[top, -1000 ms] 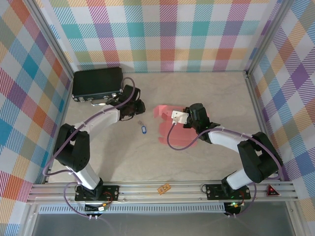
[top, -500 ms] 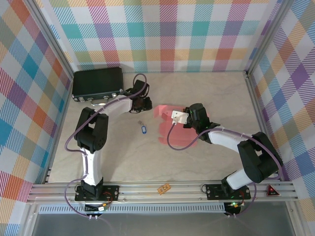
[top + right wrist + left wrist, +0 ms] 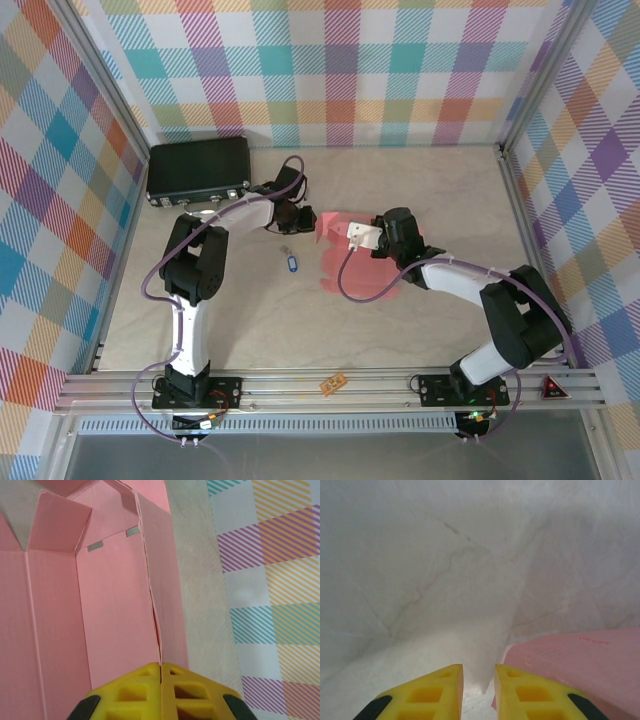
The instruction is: Fold the paper box
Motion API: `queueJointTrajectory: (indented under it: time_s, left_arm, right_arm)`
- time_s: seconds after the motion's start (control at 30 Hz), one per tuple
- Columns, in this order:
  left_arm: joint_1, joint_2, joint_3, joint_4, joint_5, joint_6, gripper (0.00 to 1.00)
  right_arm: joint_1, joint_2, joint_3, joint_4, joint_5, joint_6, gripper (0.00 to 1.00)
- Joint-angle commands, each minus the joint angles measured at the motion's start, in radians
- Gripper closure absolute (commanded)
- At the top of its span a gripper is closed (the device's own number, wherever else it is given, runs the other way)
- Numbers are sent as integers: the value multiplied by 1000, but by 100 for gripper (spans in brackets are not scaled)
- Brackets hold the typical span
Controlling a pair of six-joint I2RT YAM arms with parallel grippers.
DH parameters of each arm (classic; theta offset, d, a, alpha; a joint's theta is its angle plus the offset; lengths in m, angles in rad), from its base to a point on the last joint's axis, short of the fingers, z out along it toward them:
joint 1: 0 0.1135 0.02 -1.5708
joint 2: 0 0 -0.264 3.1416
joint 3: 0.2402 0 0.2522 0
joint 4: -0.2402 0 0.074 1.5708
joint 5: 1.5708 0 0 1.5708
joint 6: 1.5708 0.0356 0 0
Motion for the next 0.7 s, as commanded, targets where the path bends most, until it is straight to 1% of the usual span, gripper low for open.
queueJointTrajectory:
  time_s: [0.0,0.33,0.67]
  left_arm:
    - [-3,-52,-36,18,89,34,77]
    - [-8,-87,-83,90,180,59,77]
    - [-16,-89,-88,132,227,93,74]
  right_arm:
    - [4,19,35,-19,-1,11,100]
    - [4,24,39,-29,-3,12,100]
    - [5,21,36,-35,-1,15,100]
